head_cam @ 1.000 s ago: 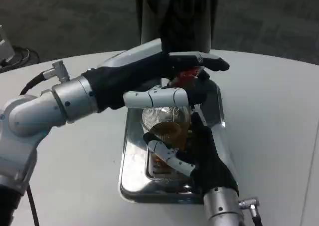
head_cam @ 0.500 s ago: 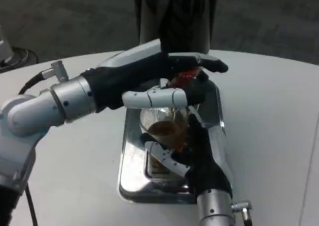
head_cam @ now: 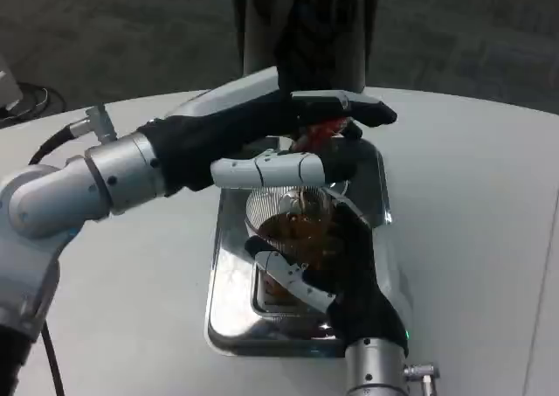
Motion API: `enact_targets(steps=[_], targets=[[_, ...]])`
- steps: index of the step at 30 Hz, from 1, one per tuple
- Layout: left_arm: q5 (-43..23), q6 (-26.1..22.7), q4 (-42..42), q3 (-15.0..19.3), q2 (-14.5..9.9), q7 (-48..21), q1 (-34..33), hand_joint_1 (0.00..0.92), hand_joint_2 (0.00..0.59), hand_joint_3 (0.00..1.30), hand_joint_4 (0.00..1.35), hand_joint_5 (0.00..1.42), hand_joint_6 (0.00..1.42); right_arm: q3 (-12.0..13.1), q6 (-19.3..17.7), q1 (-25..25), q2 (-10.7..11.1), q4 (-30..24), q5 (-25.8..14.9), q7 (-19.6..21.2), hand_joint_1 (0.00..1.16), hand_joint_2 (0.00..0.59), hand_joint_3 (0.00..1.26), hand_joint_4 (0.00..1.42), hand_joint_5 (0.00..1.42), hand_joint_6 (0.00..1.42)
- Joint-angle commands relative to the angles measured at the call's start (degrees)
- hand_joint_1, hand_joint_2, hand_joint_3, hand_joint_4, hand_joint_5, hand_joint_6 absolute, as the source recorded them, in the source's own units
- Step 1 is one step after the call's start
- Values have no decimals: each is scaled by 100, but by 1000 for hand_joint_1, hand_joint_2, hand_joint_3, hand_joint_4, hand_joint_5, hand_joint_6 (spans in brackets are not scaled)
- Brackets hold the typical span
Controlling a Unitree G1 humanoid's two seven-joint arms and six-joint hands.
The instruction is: Grasp the cup under the faucet to collect the drink, then remove the cup.
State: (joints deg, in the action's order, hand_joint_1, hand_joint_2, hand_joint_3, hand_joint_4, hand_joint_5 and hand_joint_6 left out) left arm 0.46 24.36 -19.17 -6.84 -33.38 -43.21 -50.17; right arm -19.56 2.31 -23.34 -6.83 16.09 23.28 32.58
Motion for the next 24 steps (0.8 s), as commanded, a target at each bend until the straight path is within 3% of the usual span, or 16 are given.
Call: enact_targets(steps=[1, 8, 24], targets=[[25, -13, 53, 48, -80, -68, 165, 0, 107, 220, 161, 207, 333, -22, -81, 126, -637, 172, -113, 205, 724, 226, 403, 442, 467, 402], [-145, 171, 141, 393, 84, 245, 240, 0, 95, 212, 161, 221, 357, -21, -137, 91, -615, 280, -194, 308, 743, 224, 476, 519, 523, 451], [-382, 378, 123, 664, 290, 419, 185, 0, 97, 250, 230, 300, 414, 50, -356, 100, -526, 334, -201, 482, 756, 229, 584, 615, 629, 529]])
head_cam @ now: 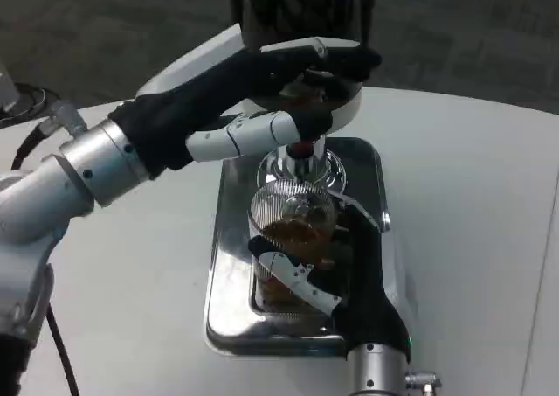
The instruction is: Grasp the cup under the faucet to collect the drink, then remove the cup.
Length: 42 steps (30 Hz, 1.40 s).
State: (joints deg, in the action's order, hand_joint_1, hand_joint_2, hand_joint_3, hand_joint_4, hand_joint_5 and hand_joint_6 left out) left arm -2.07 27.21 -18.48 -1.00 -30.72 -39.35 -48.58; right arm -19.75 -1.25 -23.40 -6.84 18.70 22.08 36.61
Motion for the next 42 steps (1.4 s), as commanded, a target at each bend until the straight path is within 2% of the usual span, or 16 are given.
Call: enact_targets(steps=[1, 8, 14, 29, 38, 42], targets=[[-140, 89, 60, 95, 22, 31, 39, 0, 97, 252, 231, 302, 415, 75, -23, 130, -515, 44, -74, 105, 756, 229, 595, 628, 637, 543], [-197, 51, 123, 155, -11, 35, 139, 0, 101, 269, 255, 318, 428, 90, -142, 300, -420, -167, -57, 106, 768, 212, 685, 750, 771, 672], [-219, 21, 178, 176, -1, 57, 175, 0, 102, 281, 274, 327, 442, 132, -122, 540, -311, -509, -89, -30, 776, 203, 729, 788, 827, 753], [-213, -53, 310, 211, 45, 111, 256, 0, 102, 288, 283, 336, 450, 54, -145, 928, -113, -1031, -2, -235, 766, 211, 754, 817, 879, 795], [-256, -99, 457, 279, 21, 133, 371, 0, 101, 292, 288, 338, 455, 169, -138, 1344, 102, -1630, -4, -467, 759, 209, 762, 827, 895, 820], [-277, -133, 526, 309, 18, 153, 410, 0, 101, 294, 289, 338, 455, 264, -86, 1445, 105, -1829, -19, -574, 765, 206, 762, 827, 897, 823]])
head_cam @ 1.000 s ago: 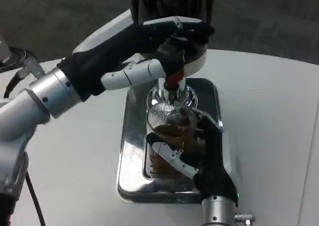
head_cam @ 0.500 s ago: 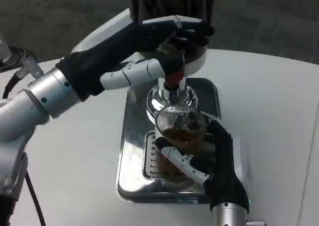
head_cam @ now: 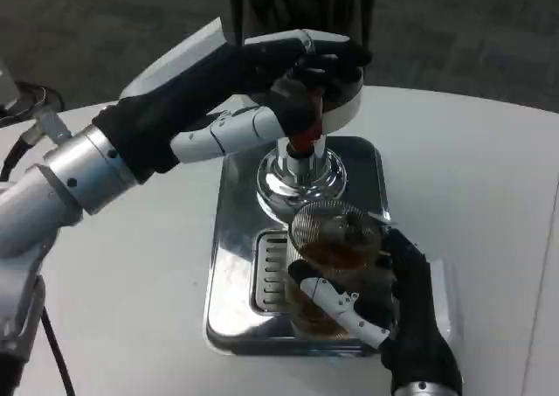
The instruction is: Grasp the cup under the faucet to collect the drink, then remove the cup.
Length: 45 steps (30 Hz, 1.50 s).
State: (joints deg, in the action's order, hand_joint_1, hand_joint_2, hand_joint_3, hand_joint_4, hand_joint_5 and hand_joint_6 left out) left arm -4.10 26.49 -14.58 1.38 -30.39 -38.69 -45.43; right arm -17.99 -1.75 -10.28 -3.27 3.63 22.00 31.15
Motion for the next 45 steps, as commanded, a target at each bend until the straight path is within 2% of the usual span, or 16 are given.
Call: enact_targets(steps=[1, 13, 27, 45], targets=[[-78, -72, 151, 77, -16, 90, 104, 0, 101, 294, 289, 338, 455, 98, -34, 164, -239, -362, 2, -59, 767, 205, 763, 827, 897, 823], [-171, -338, 620, 388, -127, 225, 520, 0, 101, 295, 289, 338, 468, 222, -90, 583, -110, -849, 48, -376, 771, 194, 785, 838, 920, 864], [-350, -715, 1234, 994, -349, 491, 1366, 0, 101, 304, 305, 364, 502, 512, -101, 971, 181, -1396, 56, -1025, 766, 191, 794, 856, 936, 873], [-287, -827, 1631, 1743, -601, 830, 2565, 0, 101, 313, 318, 373, 526, 708, -120, 1184, 345, -1754, 85, -1596, 777, 195, 815, 867, 961, 890]])
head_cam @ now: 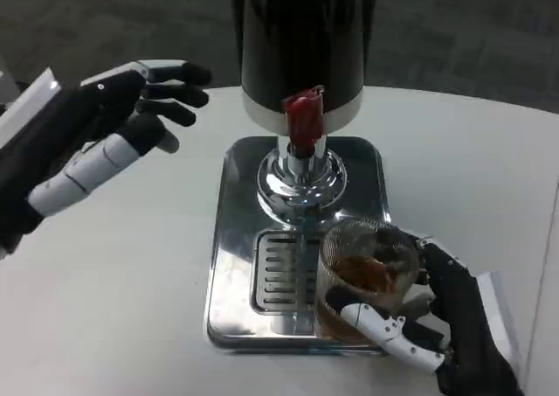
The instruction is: Grasp the cup under the faucet to collect the drink, then remove the cup.
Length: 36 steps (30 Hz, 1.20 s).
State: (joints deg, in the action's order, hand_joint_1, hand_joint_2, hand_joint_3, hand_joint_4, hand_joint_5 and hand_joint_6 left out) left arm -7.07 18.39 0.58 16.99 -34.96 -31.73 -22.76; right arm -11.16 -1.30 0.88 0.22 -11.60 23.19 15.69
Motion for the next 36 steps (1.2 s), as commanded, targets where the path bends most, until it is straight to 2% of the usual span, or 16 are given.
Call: enact_targets(steps=[1, 4, 8, 11, 17, 24, 31, 36], targets=[[29, -12, 129, 208, -164, 155, 365, 0, 101, 313, 318, 373, 527, 29, -187, 68, 9, -235, -29, -67, 777, 195, 815, 867, 961, 890], [92, -2, 166, 258, -184, 231, 530, 0, 101, 313, 318, 373, 528, 78, -209, 45, 56, -283, -46, -148, 778, 195, 818, 867, 971, 891], [225, 14, 224, 276, -175, 387, 736, 0, 101, 313, 318, 347, 442, 174, -146, 24, 71, -415, -135, -325, 778, 195, 818, 867, 973, 897], [290, 15, 265, 268, -145, 483, 931, 0, 101, 313, 318, 342, 436, 207, -154, 52, 176, -492, -116, -469, 783, 189, 819, 867, 973, 911], [356, 53, 351, 307, -85, 613, 1371, 0, 101, 313, 318, 339, 434, 241, -118, 86, 232, -567, -144, -586, 802, 175, 811, 858, 991, 916], [616, 245, 463, 321, -55, 808, 2006, 0, 107, 304, 296, 317, 406, 286, -144, 202, 395, -810, -196, -850, 827, 160, 819, 876, 1001, 938], [1082, 528, 634, 71, -19, 896, 2529, 0, 106, 274, 254, 276, 366, 372, -94, 336, 580, -1130, -332, -1218, 840, 157, 826, 895, 1025, 954], [1291, 689, 660, -84, -24, 907, 2803, 0, 106, 259, 231, 250, 351, 422, -234, 321, 737, -1178, -285, -1325, 842, 157, 828, 896, 1039, 968]])
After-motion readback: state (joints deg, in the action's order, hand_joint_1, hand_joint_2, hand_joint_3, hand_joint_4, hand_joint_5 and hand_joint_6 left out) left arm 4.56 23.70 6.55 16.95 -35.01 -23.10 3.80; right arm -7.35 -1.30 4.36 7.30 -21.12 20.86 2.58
